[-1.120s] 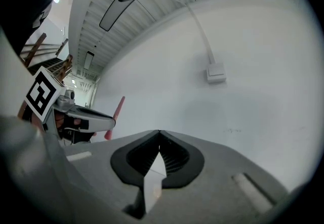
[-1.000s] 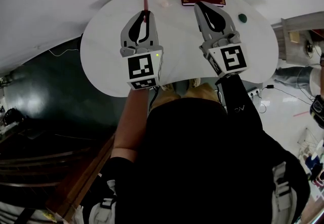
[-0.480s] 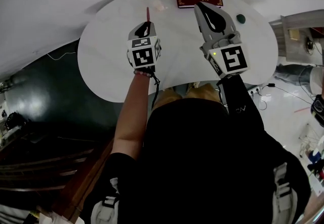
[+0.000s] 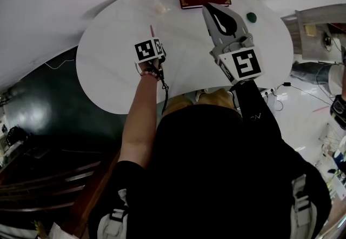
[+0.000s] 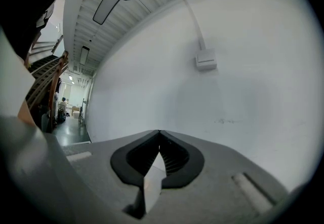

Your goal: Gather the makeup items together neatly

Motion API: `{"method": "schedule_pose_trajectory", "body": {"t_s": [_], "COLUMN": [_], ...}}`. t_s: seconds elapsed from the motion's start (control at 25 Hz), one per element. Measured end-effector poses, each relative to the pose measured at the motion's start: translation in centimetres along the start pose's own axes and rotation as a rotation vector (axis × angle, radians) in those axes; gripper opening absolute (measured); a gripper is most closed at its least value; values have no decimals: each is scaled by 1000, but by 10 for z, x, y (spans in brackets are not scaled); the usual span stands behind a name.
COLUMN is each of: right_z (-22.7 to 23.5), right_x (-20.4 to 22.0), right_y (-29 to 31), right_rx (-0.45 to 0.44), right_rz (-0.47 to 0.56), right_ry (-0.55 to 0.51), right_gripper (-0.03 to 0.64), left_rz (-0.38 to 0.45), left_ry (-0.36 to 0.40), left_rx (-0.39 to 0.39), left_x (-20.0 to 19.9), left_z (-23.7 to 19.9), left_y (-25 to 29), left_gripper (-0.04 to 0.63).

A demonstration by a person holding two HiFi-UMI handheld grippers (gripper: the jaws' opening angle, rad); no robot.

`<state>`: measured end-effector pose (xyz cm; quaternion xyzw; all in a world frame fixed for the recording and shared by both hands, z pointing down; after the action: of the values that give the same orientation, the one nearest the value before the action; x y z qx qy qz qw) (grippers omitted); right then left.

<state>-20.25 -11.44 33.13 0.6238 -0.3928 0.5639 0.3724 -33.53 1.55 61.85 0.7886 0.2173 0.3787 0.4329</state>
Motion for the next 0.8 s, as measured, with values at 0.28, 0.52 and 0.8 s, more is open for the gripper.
{"method": "schedule_pose_trajectory", "body": {"t_s": [0.28, 0.52, 0.8], "right_z": [9, 4, 2], "right_x": [7, 4, 5], "right_y": [-1, -3, -8], "right_rx": [12, 2, 4], "right_rz": [-33, -12, -14], "right_ry": [12, 32, 39], "right_gripper": [5, 5, 5], "left_rz": [-71, -66, -22], "left_ry": [-65, -72, -28], "left_rx": [-12, 20, 26], "left_x": [26, 27, 14], "left_z": [-15, -9, -6], "left_y": [16, 15, 5], "left_gripper": [46, 101, 121]}}
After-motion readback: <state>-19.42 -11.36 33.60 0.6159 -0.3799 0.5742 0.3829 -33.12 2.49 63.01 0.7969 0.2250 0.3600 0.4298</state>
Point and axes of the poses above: the fingertips, and each gripper's own axes: y forward along the fingers, z to its right, x out of its underside, the point moved 1 cm from there along -y, backward along the fingers, and after that the axes turned 9 degrees about x, right-handed, at the moved point
